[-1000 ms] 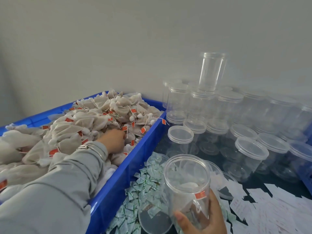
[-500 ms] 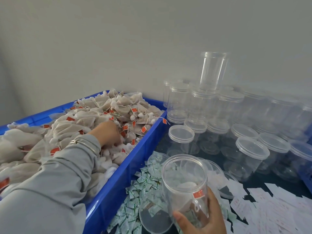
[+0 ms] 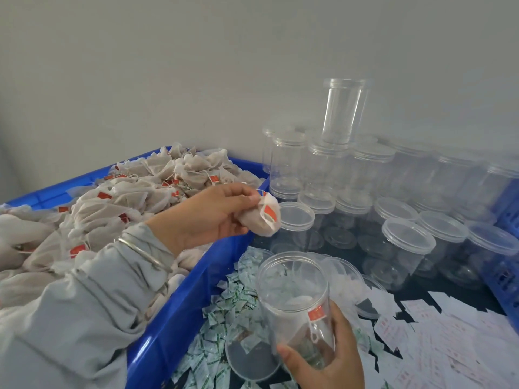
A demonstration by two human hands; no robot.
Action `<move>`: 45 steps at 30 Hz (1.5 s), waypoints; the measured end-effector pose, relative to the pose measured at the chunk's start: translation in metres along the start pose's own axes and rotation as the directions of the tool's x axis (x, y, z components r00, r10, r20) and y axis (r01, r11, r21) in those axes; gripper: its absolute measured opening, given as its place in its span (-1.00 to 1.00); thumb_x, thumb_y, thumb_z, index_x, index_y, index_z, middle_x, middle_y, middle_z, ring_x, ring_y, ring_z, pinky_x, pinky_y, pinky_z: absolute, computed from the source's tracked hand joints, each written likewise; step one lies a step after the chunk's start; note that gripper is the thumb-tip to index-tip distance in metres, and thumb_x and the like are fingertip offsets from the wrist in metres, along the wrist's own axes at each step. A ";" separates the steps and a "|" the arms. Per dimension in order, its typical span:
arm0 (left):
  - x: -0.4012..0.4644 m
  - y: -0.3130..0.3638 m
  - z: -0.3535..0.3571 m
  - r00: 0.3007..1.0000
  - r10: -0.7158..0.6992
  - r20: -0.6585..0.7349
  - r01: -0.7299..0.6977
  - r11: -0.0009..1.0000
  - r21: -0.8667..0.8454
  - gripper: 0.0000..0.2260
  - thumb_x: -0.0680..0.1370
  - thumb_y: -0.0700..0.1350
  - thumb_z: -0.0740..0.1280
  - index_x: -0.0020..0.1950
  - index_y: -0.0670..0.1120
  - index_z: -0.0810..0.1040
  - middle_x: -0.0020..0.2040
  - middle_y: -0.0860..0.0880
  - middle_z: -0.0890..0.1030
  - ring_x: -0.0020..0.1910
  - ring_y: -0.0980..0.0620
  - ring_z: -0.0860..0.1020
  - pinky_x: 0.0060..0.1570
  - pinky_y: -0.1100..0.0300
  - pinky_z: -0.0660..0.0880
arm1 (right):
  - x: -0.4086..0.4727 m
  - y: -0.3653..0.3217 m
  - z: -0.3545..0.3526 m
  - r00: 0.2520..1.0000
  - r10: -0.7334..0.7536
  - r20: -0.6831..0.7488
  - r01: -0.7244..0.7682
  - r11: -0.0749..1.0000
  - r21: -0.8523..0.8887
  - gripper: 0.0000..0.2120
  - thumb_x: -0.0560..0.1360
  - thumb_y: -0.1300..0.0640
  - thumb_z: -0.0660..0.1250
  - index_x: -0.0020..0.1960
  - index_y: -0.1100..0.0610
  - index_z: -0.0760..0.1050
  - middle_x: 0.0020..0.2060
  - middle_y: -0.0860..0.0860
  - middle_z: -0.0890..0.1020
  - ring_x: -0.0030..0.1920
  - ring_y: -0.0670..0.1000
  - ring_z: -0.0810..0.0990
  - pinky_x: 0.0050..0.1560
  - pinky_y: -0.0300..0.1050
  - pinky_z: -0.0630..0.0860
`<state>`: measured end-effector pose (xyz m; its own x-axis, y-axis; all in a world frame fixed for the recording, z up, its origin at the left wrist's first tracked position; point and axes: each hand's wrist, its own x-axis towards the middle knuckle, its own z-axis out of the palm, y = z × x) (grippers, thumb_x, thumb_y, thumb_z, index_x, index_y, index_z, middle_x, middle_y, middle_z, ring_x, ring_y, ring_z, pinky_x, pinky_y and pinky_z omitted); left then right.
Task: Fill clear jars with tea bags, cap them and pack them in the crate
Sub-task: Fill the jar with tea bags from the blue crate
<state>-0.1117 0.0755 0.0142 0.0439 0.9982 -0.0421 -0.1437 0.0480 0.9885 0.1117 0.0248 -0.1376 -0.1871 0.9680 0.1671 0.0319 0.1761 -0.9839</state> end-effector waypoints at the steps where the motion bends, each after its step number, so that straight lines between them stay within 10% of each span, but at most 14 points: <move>1: -0.002 -0.002 0.008 0.998 -0.004 0.065 0.004 1.000 0.000 -0.94 0.39 -0.13 0.35 -0.25 -0.06 0.61 -0.27 -0.06 0.63 -0.37 0.09 0.58 -0.41 0.28 0.54 | 0.000 0.000 0.000 1.000 0.000 -0.001 0.000 1.000 -0.009 0.01 -0.04 0.12 0.69 0.33 -0.13 0.33 0.25 -0.07 0.49 0.23 0.08 0.50 0.19 0.19 0.50; 9: -0.015 -0.018 0.045 0.970 0.101 0.219 -0.194 0.867 0.459 -0.87 0.54 -0.24 0.32 -0.17 -0.04 0.56 -0.29 0.12 0.60 -0.27 0.22 0.52 -0.17 0.40 0.43 | -0.002 0.002 0.003 0.998 -0.040 -0.051 0.039 0.999 -0.033 -0.02 -0.18 -0.22 0.57 0.21 -0.32 0.31 0.23 -0.19 0.50 0.22 0.00 0.52 0.19 0.14 0.51; 21: -0.023 -0.015 0.051 0.960 0.021 0.278 -0.199 0.748 0.633 -0.83 0.39 -0.14 0.23 -0.11 0.08 0.54 -0.28 0.08 0.66 -0.53 0.13 0.32 -0.43 0.33 0.33 | 0.001 0.009 0.003 0.992 -0.088 -0.095 0.085 0.996 -0.036 -0.03 -0.22 -0.34 0.59 0.16 -0.52 0.32 0.21 -0.21 0.53 0.14 -0.02 0.59 0.06 0.04 0.59; 25: -0.016 -0.012 0.040 0.982 0.167 0.087 -0.183 0.735 0.653 -0.79 0.52 -0.24 0.25 -0.08 0.08 0.55 -0.24 0.10 0.68 -0.28 -0.21 0.49 -0.17 0.06 0.52 | 0.001 0.010 0.001 0.992 -0.090 -0.089 0.084 0.994 -0.068 -0.01 -0.17 -0.43 0.53 0.24 -0.42 0.32 0.16 -0.29 0.52 0.14 -0.15 0.57 0.04 -0.15 0.60; 28: -0.004 -0.009 0.021 0.957 0.265 -0.119 -0.123 0.739 0.662 -0.78 0.51 -0.27 0.29 -0.17 0.04 0.58 -0.35 0.15 0.66 -0.49 0.24 0.45 -0.46 0.50 0.34 | 0.002 0.008 0.001 0.991 -0.096 -0.090 0.093 0.995 -0.037 -0.06 -0.15 -0.42 0.54 0.22 -0.43 0.36 0.13 -0.29 0.55 0.08 -0.20 0.60 -0.10 -0.34 0.57; 32: 0.013 -0.008 -0.021 0.829 0.356 -0.431 0.033 0.738 0.674 -0.83 0.50 -0.21 0.30 -0.21 0.02 0.58 -0.29 0.12 0.64 -0.57 0.21 0.39 -0.44 0.32 0.38 | 0.005 0.001 0.002 0.988 -0.133 -0.084 0.133 0.991 0.002 -0.13 -0.15 -0.36 0.56 0.14 -0.53 0.36 0.10 -0.34 0.55 0.06 -0.29 0.57 -0.17 -0.47 0.51; 38: 0.023 -0.029 -0.069 0.852 0.243 -0.464 0.347 0.404 0.847 -0.72 0.54 -0.33 0.14 0.02 -0.06 0.59 0.01 0.01 0.61 -0.21 0.07 0.52 -0.32 0.36 0.40 | 0.002 0.002 0.002 0.990 -0.112 -0.085 0.115 0.993 0.036 -0.11 -0.18 -0.35 0.56 0.15 -0.38 0.41 0.12 -0.25 0.58 0.08 -0.22 0.59 -0.15 -0.46 0.52; 42: 0.027 -0.053 -0.066 0.943 -0.076 -0.323 0.328 0.057 0.943 -0.59 0.58 -0.27 0.16 0.41 -0.02 0.39 0.35 -0.07 0.47 0.26 -0.04 0.47 0.10 0.21 0.36 | 0.003 -0.001 0.001 0.992 -0.083 -0.099 0.086 0.996 0.024 -0.13 -0.21 -0.49 0.48 0.10 -0.49 0.39 0.07 -0.35 0.56 0.04 -0.29 0.58 -0.15 -0.46 0.52; 45: 0.030 -0.057 -0.065 0.940 -0.168 -0.296 0.303 0.016 0.953 -0.56 0.59 -0.27 0.12 0.46 -0.03 0.32 0.38 -0.07 0.44 0.30 -0.05 0.44 0.17 0.18 0.34 | 0.002 -0.002 0.001 0.994 -0.074 -0.081 0.074 0.997 0.000 -0.09 -0.21 -0.48 0.48 0.14 -0.41 0.39 0.07 -0.34 0.56 0.03 -0.28 0.59 -0.16 -0.44 0.53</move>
<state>-0.1664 0.1049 -0.0528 -0.2269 0.9415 -0.2492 0.9532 0.2672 0.1415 0.1103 0.0266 -0.1355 -0.1093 0.9636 0.2440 0.0175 0.2473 -0.9688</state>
